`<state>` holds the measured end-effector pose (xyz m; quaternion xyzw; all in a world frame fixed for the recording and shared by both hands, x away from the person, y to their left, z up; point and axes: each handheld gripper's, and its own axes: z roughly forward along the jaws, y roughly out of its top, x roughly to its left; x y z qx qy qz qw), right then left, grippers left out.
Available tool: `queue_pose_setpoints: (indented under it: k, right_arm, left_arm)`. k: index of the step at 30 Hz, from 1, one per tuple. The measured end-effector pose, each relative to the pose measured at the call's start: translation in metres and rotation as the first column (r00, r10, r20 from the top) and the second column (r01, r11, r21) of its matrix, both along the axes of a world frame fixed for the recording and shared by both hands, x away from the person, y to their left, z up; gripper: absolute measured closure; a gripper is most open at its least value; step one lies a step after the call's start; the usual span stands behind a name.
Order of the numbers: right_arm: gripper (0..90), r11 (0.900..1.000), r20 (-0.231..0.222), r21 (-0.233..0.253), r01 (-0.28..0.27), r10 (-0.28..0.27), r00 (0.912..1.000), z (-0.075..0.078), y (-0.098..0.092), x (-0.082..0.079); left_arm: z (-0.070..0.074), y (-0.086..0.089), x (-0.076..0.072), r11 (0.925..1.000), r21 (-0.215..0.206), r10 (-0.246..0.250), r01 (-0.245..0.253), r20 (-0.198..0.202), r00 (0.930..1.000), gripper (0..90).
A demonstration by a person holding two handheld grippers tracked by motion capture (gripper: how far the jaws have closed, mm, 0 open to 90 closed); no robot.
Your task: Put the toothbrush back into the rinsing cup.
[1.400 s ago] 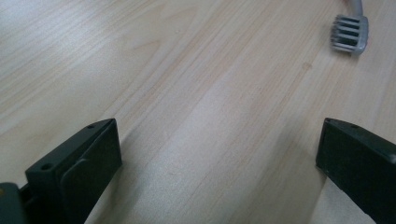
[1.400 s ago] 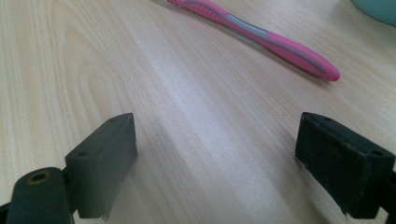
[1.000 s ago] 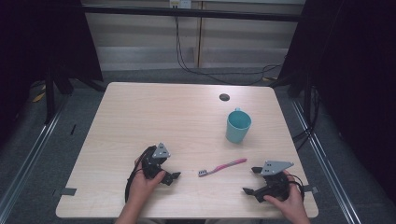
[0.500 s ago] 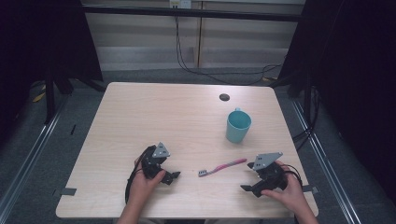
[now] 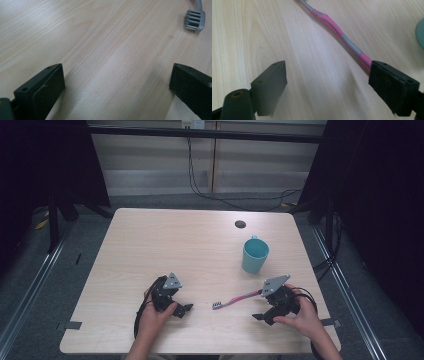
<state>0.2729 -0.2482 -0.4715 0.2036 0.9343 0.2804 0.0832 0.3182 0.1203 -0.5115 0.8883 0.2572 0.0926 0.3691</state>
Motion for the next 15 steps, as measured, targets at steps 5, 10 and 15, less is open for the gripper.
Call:
queue_pose_setpoints:
  k: [5,10,15]
  right_arm:
    - [15.5,1.000,0.004,-0.019,-0.016,0.016,0.9999,0.008,0.006,0.006]
    - [15.8,0.997,0.001,-0.055,-0.048,0.048,0.9988,0.014,0.014,0.012]
    - [16.1,0.995,-0.001,-0.075,-0.068,0.068,0.9977,0.015,0.020,0.017]
  left_arm:
    - [0.000,0.000,0.000,1.0000,0.001,0.000,0.000,0.000,1.0000,0.0]
    - [0.000,0.000,0.000,1.0000,0.000,0.001,-0.001,0.000,1.0000,0.0]
    - [0.000,0.000,0.000,1.0000,0.000,0.001,-0.001,0.000,1.0000,0.0]
